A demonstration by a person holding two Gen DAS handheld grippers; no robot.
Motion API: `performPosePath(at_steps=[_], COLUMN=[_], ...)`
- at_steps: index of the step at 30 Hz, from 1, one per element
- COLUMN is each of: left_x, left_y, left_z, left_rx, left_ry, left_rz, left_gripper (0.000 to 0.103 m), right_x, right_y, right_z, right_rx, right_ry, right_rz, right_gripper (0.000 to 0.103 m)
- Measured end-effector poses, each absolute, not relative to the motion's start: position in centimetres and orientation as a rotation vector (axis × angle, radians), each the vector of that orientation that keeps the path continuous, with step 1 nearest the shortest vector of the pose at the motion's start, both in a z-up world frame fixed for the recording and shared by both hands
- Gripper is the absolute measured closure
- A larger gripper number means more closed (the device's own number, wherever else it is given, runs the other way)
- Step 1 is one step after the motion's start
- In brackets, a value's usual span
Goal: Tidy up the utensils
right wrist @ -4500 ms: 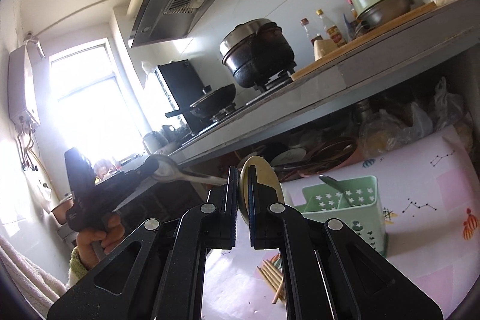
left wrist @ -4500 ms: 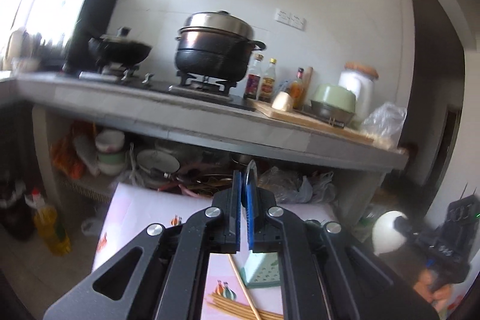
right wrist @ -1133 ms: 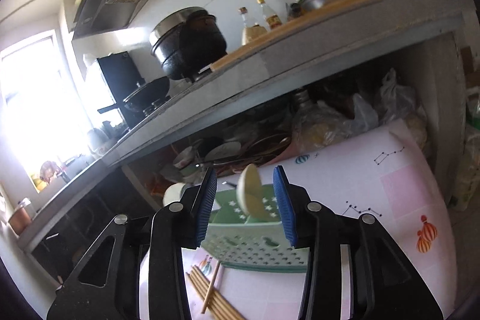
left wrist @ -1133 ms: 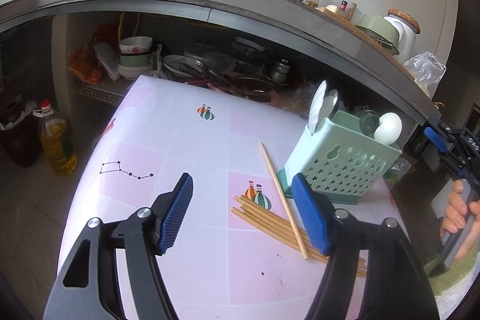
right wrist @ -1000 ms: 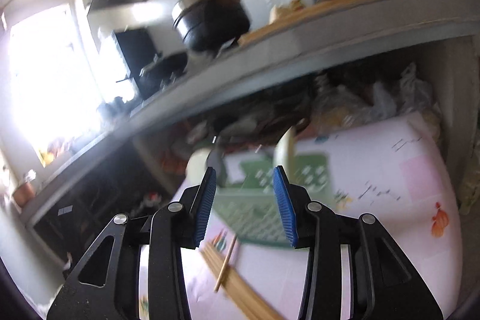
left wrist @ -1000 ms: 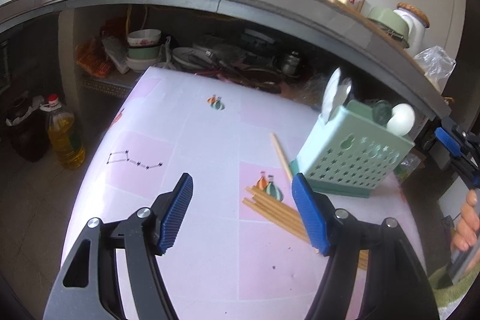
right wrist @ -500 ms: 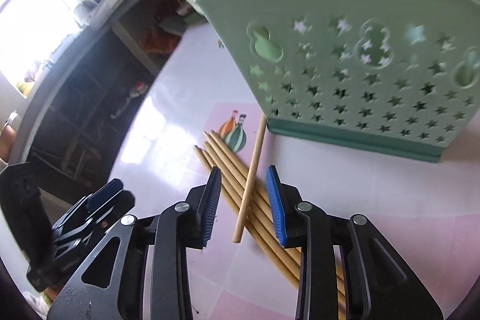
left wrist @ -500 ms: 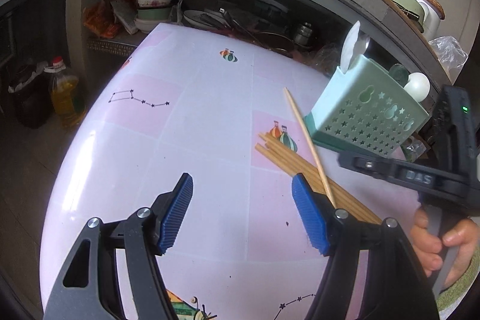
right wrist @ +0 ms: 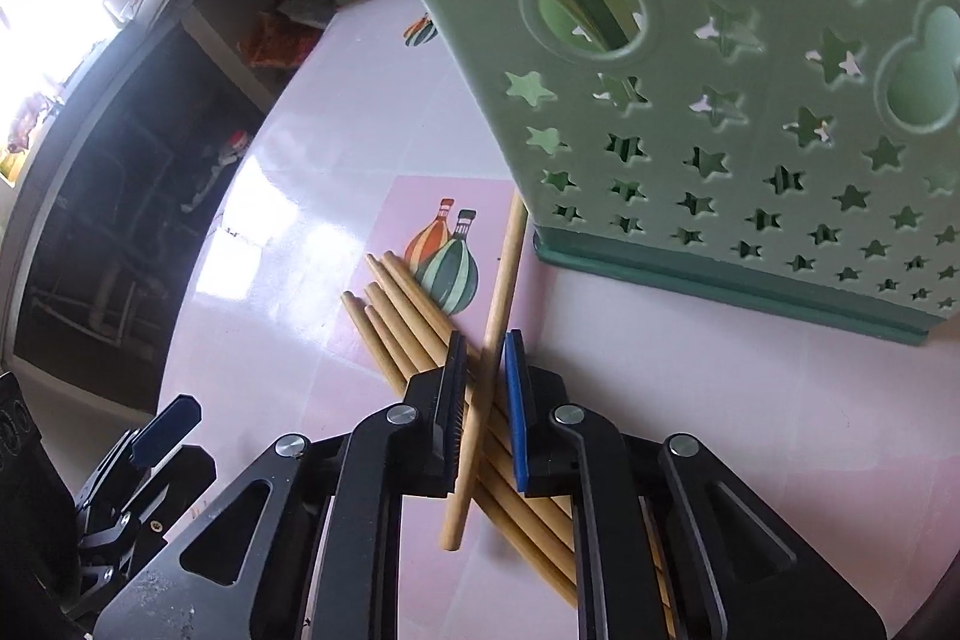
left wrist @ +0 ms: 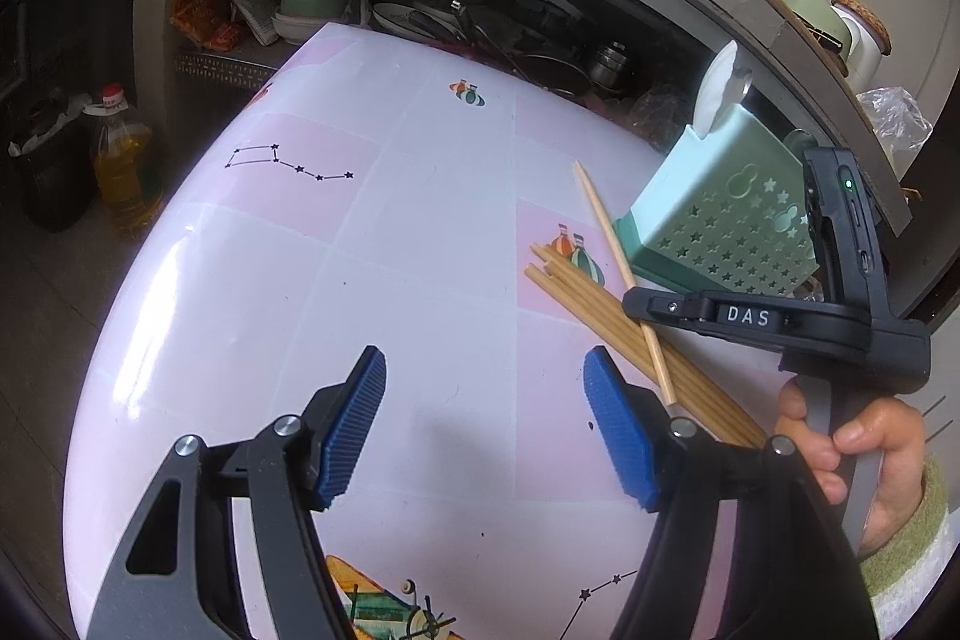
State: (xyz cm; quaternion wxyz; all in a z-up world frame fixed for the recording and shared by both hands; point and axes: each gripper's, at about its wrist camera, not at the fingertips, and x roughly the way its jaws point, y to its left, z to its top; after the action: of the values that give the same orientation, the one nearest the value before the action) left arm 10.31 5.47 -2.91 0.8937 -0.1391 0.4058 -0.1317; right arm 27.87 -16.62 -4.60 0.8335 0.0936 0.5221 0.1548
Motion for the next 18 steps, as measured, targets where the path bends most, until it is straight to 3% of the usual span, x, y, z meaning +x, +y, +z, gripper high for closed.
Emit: performPosePath(at_steps=[3, 18], left_x=[10.2, 8.3], left_y=[5.6, 5.2], left_z=[-3.1, -4.1], left_rx=[-0.297, -0.34], left_ry=[0.848, 0.875], left_rz=[-0.279, -0.426], left_gripper=[0.037, 0.037], right_x=[27.0, 20.5], right_y=[-16.5, -20.1], right_z=[-4.1, -2.8], right_rx=[0.17, -0.217], right_ry=[1.101, 1.086], right_rz=[0.329, 0.248], right_gripper=[0.098, 0.097])
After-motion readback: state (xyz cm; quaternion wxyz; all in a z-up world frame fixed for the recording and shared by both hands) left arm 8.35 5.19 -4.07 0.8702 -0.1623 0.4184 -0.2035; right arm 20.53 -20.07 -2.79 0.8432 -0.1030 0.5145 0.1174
